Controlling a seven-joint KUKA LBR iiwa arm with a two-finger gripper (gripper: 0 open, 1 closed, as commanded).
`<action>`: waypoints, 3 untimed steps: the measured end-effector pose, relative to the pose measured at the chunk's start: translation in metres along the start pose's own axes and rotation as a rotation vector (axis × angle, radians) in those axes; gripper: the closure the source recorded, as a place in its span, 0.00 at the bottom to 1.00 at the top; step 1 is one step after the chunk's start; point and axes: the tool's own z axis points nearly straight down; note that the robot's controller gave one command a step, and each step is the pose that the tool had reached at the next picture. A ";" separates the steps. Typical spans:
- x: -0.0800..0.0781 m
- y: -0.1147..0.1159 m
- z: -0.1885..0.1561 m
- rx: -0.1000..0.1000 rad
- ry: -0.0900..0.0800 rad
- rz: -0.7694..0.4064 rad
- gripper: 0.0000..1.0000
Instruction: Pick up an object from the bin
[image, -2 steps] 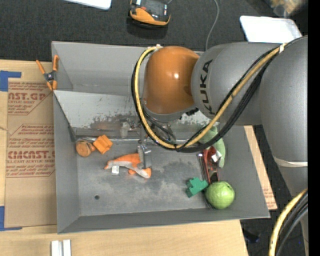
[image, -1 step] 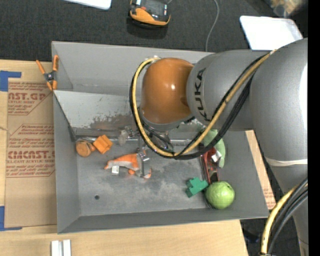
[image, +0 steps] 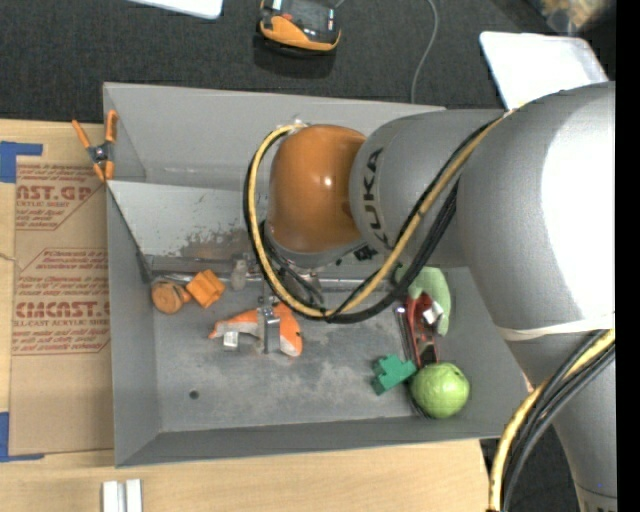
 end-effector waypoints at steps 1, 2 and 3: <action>0.004 0.004 -0.003 0.000 0.002 -0.089 0.00; 0.005 -0.018 -0.035 0.000 0.000 -0.212 0.00; 0.006 -0.032 -0.053 -0.001 -0.002 -0.315 0.00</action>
Offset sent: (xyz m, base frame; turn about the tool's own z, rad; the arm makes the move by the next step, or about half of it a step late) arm -0.0030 -0.0339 0.0525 -0.3166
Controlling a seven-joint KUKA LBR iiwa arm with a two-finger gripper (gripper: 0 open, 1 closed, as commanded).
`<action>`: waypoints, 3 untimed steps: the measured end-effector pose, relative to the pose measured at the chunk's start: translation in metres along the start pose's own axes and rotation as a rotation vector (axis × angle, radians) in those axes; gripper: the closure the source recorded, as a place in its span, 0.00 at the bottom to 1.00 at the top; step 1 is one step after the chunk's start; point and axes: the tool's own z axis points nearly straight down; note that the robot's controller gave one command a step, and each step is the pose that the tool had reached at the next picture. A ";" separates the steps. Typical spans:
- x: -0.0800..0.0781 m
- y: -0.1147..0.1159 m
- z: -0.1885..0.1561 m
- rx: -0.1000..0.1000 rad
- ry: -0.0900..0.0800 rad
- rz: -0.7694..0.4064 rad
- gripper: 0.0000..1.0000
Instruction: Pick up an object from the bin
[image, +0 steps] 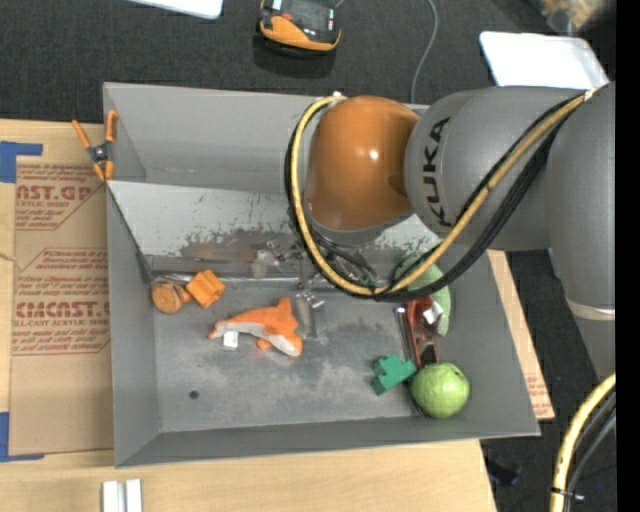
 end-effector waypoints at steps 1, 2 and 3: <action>-0.013 0.012 0.062 -0.003 0.004 0.068 0.00; -0.018 0.027 0.057 -0.001 -0.007 0.268 0.00; -0.011 0.008 0.090 -0.002 -0.003 0.095 1.00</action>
Offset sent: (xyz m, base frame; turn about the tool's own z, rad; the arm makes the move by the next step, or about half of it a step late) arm 0.0037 0.0346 -0.0566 0.2725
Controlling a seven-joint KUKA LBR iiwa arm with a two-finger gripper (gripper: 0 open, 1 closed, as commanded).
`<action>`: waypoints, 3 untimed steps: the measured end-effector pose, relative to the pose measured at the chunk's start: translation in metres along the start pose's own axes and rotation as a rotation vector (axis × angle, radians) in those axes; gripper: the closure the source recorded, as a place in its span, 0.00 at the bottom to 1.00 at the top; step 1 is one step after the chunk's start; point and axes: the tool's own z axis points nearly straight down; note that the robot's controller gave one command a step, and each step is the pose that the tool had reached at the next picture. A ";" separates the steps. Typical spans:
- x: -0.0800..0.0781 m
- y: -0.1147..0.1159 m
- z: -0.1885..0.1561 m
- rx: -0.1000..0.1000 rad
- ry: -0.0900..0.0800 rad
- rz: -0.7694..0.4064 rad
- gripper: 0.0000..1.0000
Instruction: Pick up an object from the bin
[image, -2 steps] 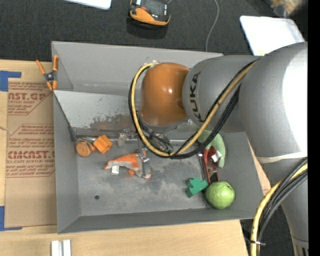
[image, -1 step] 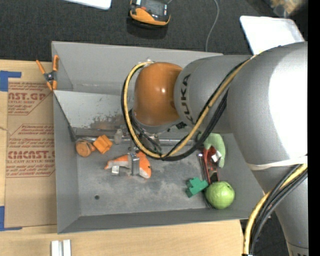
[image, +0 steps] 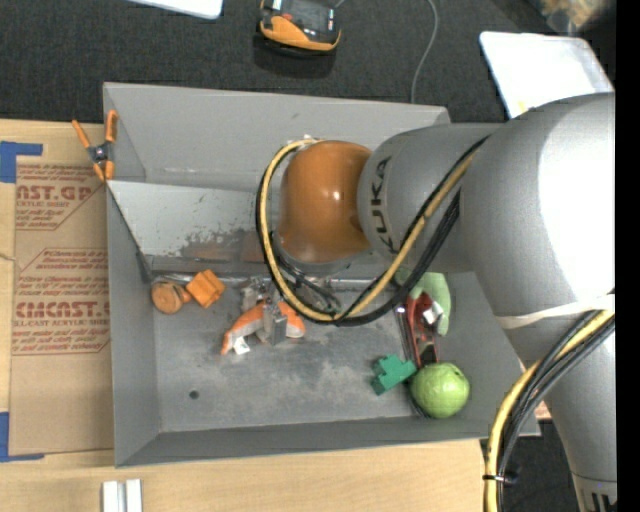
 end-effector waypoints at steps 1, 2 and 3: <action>0.000 0.000 0.000 0.000 0.000 0.000 1.00; 0.003 -0.007 -0.083 -0.001 0.002 -0.005 1.00; -0.003 0.000 -0.159 -0.001 -0.002 0.019 1.00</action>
Offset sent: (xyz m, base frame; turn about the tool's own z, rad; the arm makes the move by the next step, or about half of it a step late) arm -0.0007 -0.0139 0.1260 -0.0079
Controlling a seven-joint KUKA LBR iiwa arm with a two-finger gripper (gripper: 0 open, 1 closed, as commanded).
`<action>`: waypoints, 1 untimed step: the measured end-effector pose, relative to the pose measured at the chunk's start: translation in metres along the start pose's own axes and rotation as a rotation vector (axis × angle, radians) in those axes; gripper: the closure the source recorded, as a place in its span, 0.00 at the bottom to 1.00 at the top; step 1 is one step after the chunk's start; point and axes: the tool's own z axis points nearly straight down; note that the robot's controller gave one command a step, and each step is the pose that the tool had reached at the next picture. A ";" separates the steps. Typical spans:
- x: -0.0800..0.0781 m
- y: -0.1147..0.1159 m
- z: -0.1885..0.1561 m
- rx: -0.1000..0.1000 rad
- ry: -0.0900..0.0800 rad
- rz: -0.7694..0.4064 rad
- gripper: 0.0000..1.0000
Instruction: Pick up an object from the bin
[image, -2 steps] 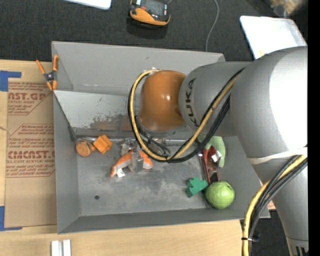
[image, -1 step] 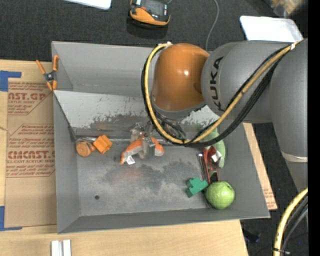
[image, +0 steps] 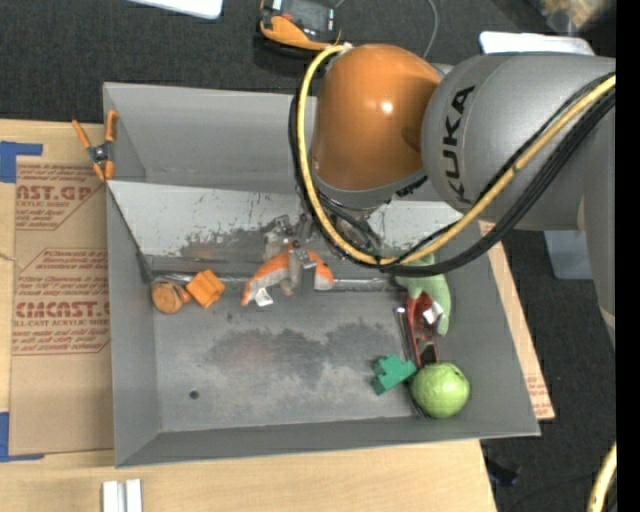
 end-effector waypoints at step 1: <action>0.002 0.003 0.083 0.000 0.003 -0.178 1.00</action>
Offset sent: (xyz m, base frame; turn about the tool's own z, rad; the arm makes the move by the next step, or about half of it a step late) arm -0.0050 0.0016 -0.0793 -0.0249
